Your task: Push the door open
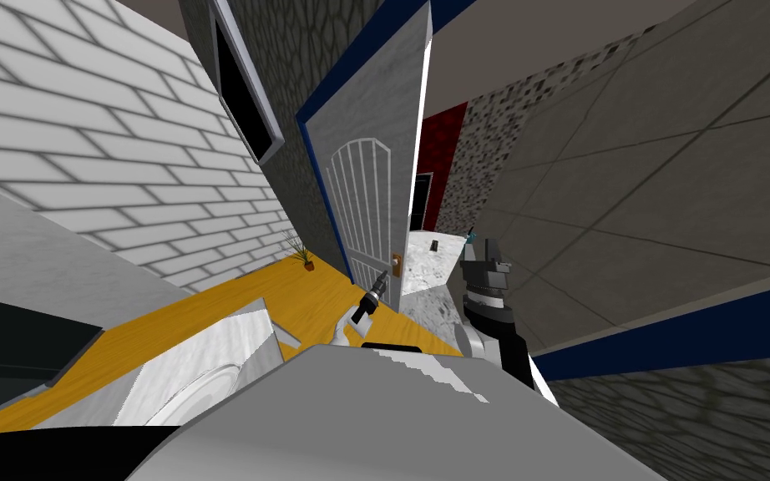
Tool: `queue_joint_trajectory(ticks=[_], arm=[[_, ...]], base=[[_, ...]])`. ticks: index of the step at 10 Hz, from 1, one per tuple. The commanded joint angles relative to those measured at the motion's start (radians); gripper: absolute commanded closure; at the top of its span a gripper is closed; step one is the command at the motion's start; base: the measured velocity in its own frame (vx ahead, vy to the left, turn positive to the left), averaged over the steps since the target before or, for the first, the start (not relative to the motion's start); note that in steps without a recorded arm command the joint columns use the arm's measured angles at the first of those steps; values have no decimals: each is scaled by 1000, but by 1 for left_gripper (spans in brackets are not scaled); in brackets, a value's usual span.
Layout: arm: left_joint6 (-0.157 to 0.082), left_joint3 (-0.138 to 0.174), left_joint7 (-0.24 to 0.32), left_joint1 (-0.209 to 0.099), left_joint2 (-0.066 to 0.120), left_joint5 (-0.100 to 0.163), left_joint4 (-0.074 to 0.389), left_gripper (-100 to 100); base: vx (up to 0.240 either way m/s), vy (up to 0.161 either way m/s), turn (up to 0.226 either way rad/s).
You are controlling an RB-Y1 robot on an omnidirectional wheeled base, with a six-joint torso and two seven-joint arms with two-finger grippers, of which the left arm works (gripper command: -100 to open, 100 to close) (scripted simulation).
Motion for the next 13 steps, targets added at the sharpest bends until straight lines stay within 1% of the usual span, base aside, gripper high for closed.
queue_joint_trajectory(ticks=[1, 4, 5, 7, 9, 13], arm=[[0, 0, 0, 0, 0, 0, 0, -100], [0, 0, 0, 0, 0, 0, 0, -100], [-1, -7, 5, -2, 6, 1, -1, -100], [-1, -6, 4, -2, 6, 1, -1, -100], [-2, 2, 2, -11, -1, 2, 12, -100], [-4, 19, -4, -30, -15, 3, 39, -100]], base=[[-5, -1, -17], [-4, -1, -13], [14, 3, 46], [8, 1, 26], [150, -63, -36], [203, -85, -31]])
